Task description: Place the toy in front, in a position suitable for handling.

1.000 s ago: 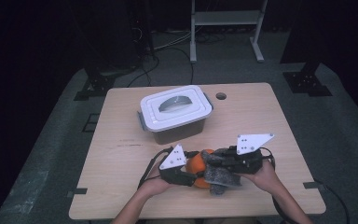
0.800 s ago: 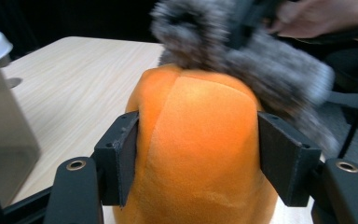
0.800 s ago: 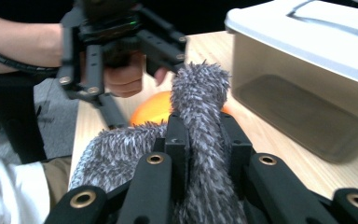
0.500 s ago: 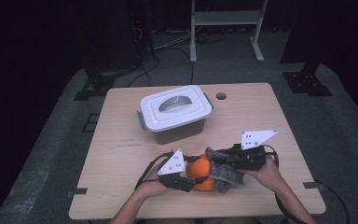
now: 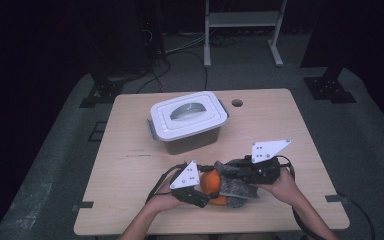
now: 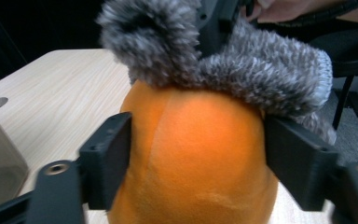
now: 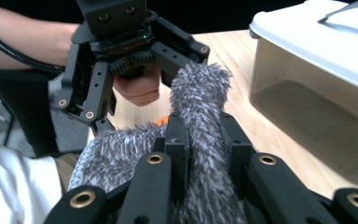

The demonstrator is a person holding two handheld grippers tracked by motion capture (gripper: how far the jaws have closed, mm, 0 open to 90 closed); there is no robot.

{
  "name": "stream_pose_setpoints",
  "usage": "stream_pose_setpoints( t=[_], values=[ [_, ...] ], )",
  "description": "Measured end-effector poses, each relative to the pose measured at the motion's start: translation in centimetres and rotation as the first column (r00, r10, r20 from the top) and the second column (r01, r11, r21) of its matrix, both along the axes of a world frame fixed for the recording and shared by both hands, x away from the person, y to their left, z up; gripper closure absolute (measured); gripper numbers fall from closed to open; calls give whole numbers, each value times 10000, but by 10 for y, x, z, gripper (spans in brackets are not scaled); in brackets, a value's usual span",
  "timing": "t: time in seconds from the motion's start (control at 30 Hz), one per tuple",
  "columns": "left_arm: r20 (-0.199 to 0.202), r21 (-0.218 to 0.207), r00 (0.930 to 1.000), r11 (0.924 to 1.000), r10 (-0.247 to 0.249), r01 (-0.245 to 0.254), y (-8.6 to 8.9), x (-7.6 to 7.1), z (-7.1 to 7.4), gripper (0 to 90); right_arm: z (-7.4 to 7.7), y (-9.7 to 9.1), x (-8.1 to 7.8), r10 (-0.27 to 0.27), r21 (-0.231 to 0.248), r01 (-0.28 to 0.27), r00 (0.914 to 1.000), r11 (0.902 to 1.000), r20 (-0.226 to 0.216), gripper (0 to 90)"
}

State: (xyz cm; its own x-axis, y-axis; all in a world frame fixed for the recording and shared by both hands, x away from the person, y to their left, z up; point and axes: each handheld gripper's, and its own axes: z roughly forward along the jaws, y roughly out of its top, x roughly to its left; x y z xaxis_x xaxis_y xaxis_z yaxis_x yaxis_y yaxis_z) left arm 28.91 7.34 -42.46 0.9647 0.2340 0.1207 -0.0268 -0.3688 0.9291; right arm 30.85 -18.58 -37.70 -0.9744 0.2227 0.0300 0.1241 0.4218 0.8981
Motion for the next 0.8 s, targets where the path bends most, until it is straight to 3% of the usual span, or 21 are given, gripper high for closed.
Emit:
stream_pose_setpoints(
  t=[0.1,0.2,0.27,0.33,0.4,0.6,0.8],
  values=[
    [-143,-5,9998,9999,-129,129,1,5,-5,97,-3,-4,0,86,118,-85,9999,9999,-117,763],
    [-454,-121,9986,9996,-258,253,2,9,-11,83,-3,-7,-2,93,68,-92,9999,9999,-57,763],
    [-484,-31,9979,9991,-420,419,2,9,-12,146,-3,-9,-1,66,62,-66,10000,10000,-55,763],
    [-382,3,9990,9997,-245,245,4,8,-9,273,-5,-15,0,-42,201,44,9999,9998,-123,763],
    [-308,37,9994,9999,-139,140,4,7,-8,323,-8,-24,2,-328,276,334,9992,9991,-212,762],
    [-332,110,9994,9999,-6,10,1,4,-2,353,-14,-47,3,-1050,315,1067,9932,9938,-497,763],
    [-44,539,10000,9985,85,-82,-8,-3,4,356,9,-27,-3,-508,485,499,9985,9976,189,763]
  ],
)
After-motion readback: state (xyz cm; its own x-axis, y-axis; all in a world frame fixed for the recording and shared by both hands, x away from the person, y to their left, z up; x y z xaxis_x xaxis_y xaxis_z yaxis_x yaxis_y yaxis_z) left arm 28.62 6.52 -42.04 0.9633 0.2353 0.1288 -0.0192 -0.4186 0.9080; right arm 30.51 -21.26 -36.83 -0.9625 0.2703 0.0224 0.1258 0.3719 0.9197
